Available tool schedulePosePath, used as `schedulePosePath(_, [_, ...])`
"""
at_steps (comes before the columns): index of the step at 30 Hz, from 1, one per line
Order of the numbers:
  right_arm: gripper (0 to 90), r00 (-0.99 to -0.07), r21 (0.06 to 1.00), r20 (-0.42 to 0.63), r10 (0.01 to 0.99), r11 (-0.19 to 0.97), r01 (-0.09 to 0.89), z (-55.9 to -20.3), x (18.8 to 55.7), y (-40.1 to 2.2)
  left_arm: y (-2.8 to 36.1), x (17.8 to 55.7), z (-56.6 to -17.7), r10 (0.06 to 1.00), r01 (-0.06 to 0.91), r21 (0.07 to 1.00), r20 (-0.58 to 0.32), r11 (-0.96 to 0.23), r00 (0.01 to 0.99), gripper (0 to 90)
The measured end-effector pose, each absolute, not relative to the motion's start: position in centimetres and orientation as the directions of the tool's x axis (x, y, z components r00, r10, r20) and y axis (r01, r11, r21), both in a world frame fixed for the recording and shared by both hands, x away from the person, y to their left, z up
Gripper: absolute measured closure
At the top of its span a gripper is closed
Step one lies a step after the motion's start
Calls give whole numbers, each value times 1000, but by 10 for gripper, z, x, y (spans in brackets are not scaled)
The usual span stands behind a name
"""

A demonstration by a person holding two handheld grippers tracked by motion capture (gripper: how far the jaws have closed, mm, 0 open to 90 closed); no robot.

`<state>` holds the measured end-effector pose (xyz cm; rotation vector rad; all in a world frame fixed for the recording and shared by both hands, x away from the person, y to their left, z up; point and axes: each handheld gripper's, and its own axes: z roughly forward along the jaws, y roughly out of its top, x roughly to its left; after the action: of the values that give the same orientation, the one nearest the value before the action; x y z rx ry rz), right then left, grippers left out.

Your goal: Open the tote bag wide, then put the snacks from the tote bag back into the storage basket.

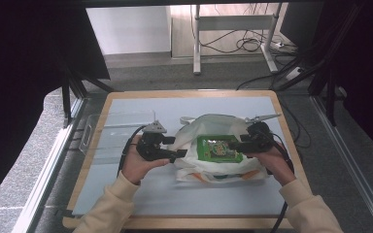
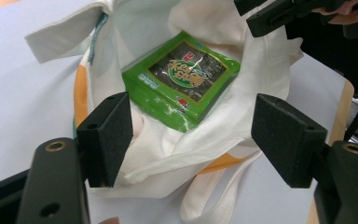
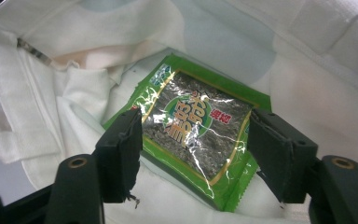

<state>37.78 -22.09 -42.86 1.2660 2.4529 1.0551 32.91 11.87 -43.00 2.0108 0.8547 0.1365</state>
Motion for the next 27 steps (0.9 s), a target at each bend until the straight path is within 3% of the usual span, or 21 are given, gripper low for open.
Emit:
schedulePosePath(17, [314, -513, 590, 206, 833, 313, 744, -438, 385, -211, 116, 334, -435, 613, 519, 774, -221, -363, 758, 269])
schedulePosePath(27, [319, -471, 524, 180, 864, 321, 789, -450, 401, -205, 112, 334, -438, 622, 518, 767, -203, -378, 756, 265])
